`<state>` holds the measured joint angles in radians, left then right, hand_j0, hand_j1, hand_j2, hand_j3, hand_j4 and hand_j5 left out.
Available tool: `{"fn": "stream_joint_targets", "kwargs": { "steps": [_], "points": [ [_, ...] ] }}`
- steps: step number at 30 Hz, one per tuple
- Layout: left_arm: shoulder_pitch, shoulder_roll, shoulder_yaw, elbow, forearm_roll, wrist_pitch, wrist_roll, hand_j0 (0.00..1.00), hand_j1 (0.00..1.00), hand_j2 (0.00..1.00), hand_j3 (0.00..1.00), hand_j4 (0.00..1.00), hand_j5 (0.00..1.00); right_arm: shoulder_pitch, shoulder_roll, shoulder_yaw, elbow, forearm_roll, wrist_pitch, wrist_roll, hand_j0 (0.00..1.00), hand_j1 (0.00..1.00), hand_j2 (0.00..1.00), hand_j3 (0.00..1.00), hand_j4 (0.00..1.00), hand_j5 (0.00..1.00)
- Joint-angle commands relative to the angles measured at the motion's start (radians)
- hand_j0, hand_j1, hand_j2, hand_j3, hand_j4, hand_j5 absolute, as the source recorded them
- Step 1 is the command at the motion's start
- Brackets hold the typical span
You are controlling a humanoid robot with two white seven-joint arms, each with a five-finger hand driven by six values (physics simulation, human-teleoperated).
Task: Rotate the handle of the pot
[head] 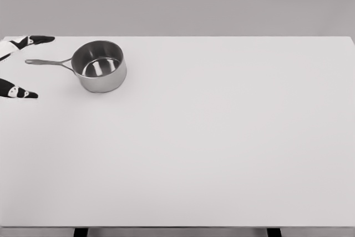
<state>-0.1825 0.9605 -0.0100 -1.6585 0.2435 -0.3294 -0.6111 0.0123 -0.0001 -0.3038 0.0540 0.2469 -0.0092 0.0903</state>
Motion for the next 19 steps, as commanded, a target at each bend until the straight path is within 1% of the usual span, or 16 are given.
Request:
{"fn": "stream_joint_targets", "kwargs": {
  "steps": [1, 2, 3, 4, 5, 7, 8, 9, 10, 11, 12, 13, 19],
  "points": [
    [0.000, -0.091, 0.134, -0.053, 0.039, -0.215, 0.000, 1.00, 1.00, 1.00, 1.00, 1.00, 1.00, 0.000, 0.000, 0.000, 0.000, 0.000, 0.000, 0.000, 1.00, 1.00, 1.00, 1.00, 1.00, 1.00],
    [0.002, -0.114, 0.146, -0.059, 0.039, -0.247, 0.000, 1.00, 1.00, 1.00, 1.00, 1.00, 1.00, 0.000, 0.000, 0.000, 0.000, 0.000, 0.000, 0.000, 1.00, 1.00, 1.00, 1.00, 1.00, 1.00],
    [0.000, -0.172, 0.148, -0.084, 0.039, -0.282, 0.000, 1.00, 1.00, 1.00, 1.00, 1.00, 1.00, 0.000, 0.000, 0.000, 0.000, 0.000, 0.000, 0.000, 1.00, 1.00, 1.00, 1.00, 1.00, 1.00],
    [0.002, -0.227, 0.142, -0.107, 0.036, -0.282, 0.000, 1.00, 1.00, 1.00, 1.00, 1.00, 1.00, 0.000, 0.000, 0.000, 0.000, 0.000, 0.000, 0.000, 1.00, 1.00, 1.00, 1.00, 1.00, 1.00],
    [0.005, -0.252, 0.137, -0.136, 0.031, -0.282, 0.000, 1.00, 1.00, 1.00, 1.00, 1.00, 1.00, 0.000, 0.000, 0.000, 0.000, 0.000, 0.000, 0.000, 1.00, 1.00, 1.00, 1.00, 1.00, 1.00],
    [0.057, -0.259, 0.090, -0.144, 0.028, -0.282, 0.000, 1.00, 1.00, 1.00, 1.00, 1.00, 1.00, 0.000, 0.000, 0.000, 0.000, 0.000, 0.000, 0.000, 1.00, 1.00, 1.00, 1.00, 1.00, 1.00],
    [0.075, -0.266, 0.062, -0.144, 0.028, -0.282, 0.000, 1.00, 1.00, 1.00, 1.00, 1.00, 1.00, 0.000, 0.000, 0.000, 0.000, 0.000, 0.000, 0.000, 1.00, 1.00, 1.00, 1.00, 1.00, 1.00],
    [0.078, -0.269, 0.041, -0.144, 0.025, -0.282, 0.000, 1.00, 1.00, 1.00, 1.00, 1.00, 1.00, 0.000, 0.000, 0.000, 0.000, 0.000, 0.000, 0.000, 1.00, 1.00, 1.00, 1.00, 1.00, 1.00],
    [0.080, -0.273, -0.027, -0.144, -0.019, -0.282, 0.000, 1.00, 1.00, 1.00, 1.00, 1.00, 1.00, 0.000, 0.000, 0.000, 0.000, 0.000, 0.000, 0.000, 1.00, 1.00, 1.00, 1.00, 1.00, 1.00],
    [0.080, -0.276, -0.050, -0.142, -0.064, -0.282, 0.000, 1.00, 1.00, 1.00, 1.00, 1.00, 1.00, 0.000, 0.000, -0.001, 0.001, 0.000, 0.000, 0.000, 1.00, 1.00, 1.00, 1.00, 1.00, 1.00],
    [0.081, -0.304, -0.051, -0.144, -0.089, -0.282, 0.000, 1.00, 1.00, 1.00, 1.00, 1.00, 1.00, 0.000, 0.000, 0.000, 0.000, 0.000, 0.000, 0.000, 1.00, 1.00, 1.00, 1.00, 1.00, 1.00],
    [0.083, -0.322, -0.054, -0.144, -0.090, -0.282, 0.000, 1.00, 1.00, 1.00, 1.00, 1.00, 1.00, 0.000, 0.000, 0.000, 0.000, 0.000, 0.000, 0.000, 1.00, 1.00, 1.00, 1.00, 1.00, 1.00],
    [0.094, -0.319, -0.053, -0.142, -0.092, -0.282, 0.000, 1.00, 1.00, 1.00, 1.00, 1.00, 1.00, 0.000, 0.000, 0.000, 0.000, 0.000, 0.000, 0.000, 1.00, 1.00, 1.00, 1.00, 1.00, 1.00]
  ]
}}
